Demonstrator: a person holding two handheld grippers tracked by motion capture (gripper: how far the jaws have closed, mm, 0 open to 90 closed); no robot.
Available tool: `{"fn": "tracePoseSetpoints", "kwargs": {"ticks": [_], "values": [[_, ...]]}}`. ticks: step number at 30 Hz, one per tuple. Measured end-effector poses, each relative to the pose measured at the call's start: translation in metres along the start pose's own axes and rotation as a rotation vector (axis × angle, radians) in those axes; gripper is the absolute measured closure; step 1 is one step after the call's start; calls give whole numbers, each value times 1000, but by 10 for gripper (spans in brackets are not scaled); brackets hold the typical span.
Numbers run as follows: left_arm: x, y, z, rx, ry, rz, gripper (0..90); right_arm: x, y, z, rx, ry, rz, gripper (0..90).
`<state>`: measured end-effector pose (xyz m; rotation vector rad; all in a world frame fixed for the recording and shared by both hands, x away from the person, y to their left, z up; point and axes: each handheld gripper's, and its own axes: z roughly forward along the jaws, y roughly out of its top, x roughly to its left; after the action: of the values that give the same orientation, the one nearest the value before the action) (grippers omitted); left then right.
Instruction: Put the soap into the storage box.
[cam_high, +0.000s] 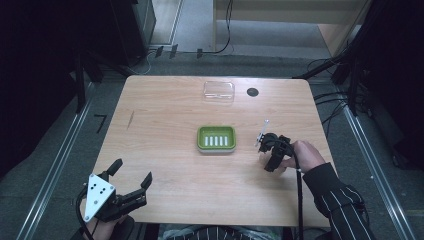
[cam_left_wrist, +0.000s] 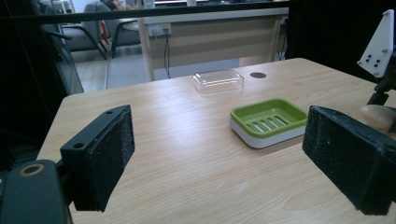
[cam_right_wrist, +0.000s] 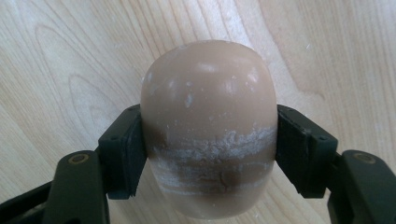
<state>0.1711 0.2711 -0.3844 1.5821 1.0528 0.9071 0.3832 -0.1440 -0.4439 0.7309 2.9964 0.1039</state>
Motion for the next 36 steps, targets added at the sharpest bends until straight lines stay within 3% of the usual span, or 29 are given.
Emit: {"fn": "tracePoseSetpoints", "kwargs": {"ticks": [36], "values": [[1, -1, -2, -1, 1, 1, 96, -2, 42, -19, -20, -19, -88, 325]]}}
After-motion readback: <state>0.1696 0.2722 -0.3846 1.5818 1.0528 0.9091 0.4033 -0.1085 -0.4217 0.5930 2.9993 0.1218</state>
